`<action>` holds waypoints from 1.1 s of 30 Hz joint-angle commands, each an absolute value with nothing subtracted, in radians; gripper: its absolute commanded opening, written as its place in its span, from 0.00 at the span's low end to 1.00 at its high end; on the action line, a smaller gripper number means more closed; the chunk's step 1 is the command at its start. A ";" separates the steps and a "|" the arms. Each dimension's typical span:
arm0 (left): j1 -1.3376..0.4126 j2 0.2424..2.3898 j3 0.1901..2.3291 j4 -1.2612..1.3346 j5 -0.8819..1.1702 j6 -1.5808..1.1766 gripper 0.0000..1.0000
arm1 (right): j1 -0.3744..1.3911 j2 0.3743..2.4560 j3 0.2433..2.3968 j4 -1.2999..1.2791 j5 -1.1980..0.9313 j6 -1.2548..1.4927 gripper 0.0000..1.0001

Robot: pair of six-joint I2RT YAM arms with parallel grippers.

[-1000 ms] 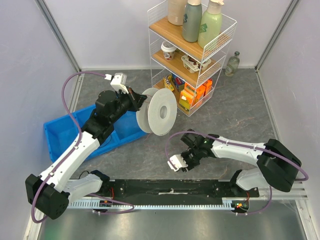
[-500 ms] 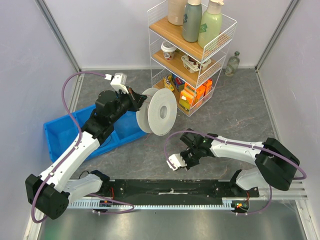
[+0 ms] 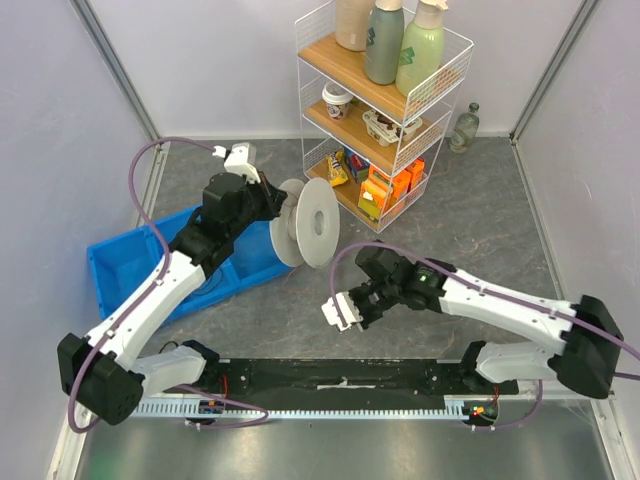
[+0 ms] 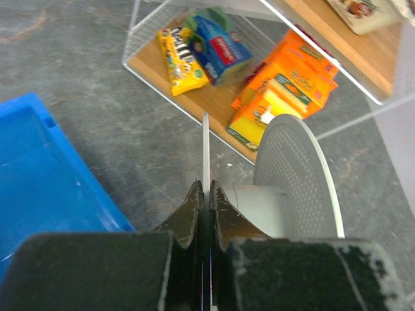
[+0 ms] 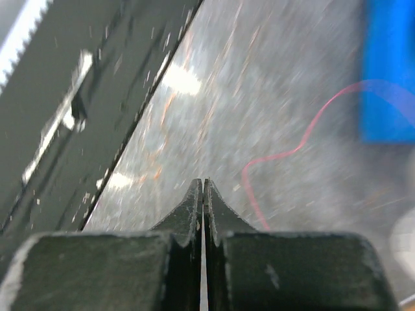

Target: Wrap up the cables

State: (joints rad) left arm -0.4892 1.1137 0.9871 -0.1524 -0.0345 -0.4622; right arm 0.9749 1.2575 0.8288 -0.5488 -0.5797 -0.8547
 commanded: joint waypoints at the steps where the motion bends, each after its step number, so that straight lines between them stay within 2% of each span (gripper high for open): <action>1: -0.492 1.158 1.127 -0.185 -0.193 -0.443 0.02 | 1.058 1.155 1.012 -0.609 -0.657 -0.755 0.00; 8: -0.495 1.207 1.141 -0.206 -0.235 -0.417 0.02 | 1.144 1.117 1.281 -0.635 -0.605 -0.640 0.00; 20: -0.514 1.200 1.037 -0.133 -0.078 -0.315 0.02 | 1.178 1.224 1.753 -0.565 -0.491 -0.661 0.00; 28: -0.564 1.158 0.970 -0.155 -0.063 -0.224 0.02 | 1.180 1.243 1.845 -0.414 -0.376 -0.650 0.00; 33: -0.566 1.124 0.919 -0.141 0.042 -0.192 0.02 | 1.180 1.223 1.845 -0.322 -0.244 -0.712 0.00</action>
